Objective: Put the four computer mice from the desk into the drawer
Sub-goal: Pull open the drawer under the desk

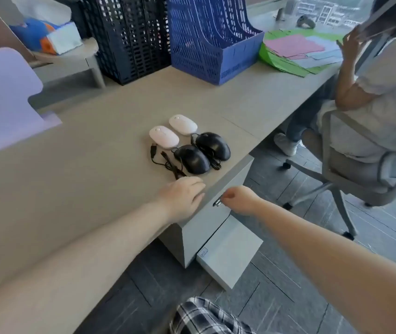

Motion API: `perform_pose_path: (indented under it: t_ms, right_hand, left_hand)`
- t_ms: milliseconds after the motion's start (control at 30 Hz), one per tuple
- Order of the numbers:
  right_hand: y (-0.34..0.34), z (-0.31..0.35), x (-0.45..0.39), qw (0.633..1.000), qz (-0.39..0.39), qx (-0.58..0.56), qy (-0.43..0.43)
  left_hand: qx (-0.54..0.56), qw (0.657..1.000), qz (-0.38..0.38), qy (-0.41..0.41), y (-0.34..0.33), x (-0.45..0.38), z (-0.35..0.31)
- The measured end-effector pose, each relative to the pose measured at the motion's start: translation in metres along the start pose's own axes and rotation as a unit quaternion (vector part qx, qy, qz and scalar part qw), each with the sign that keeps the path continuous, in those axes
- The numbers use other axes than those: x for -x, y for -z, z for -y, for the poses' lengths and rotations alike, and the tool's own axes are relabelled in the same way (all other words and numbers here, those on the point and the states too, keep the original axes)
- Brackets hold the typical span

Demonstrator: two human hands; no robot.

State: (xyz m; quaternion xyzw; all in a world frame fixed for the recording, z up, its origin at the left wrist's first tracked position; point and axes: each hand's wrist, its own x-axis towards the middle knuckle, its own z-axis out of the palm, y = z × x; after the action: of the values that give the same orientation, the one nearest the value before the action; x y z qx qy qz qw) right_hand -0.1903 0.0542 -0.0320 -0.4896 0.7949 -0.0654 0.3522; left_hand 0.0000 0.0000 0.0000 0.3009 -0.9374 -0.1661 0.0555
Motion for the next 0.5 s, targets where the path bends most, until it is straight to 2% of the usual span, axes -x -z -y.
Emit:
perform_pose_path:
  t_ms: [167, 300, 400, 500]
  right_hand:
    - [-0.038, -0.030, -0.030, 1.000, -0.001, -0.001, 0.001]
    - [-0.063, -0.045, -0.051, 0.998, -0.020, -0.054, -0.016]
    - [-0.075, -0.047, -0.060, 0.985, -0.030, -0.164, -0.029]
    - [-0.082, -0.043, -0.064, 0.962, 0.009, -0.261, -0.081]
  left_hand:
    - [0.015, 0.998, -0.061, -0.010, -0.045, -0.001, 0.017]
    - [-0.002, 0.994, -0.104, -0.017, -0.053, -0.001, 0.017]
    - [-0.013, 0.995, -0.098, -0.004, -0.054, -0.002, 0.017]
    - [-0.016, 0.995, -0.095, 0.000, -0.053, -0.003, 0.017]
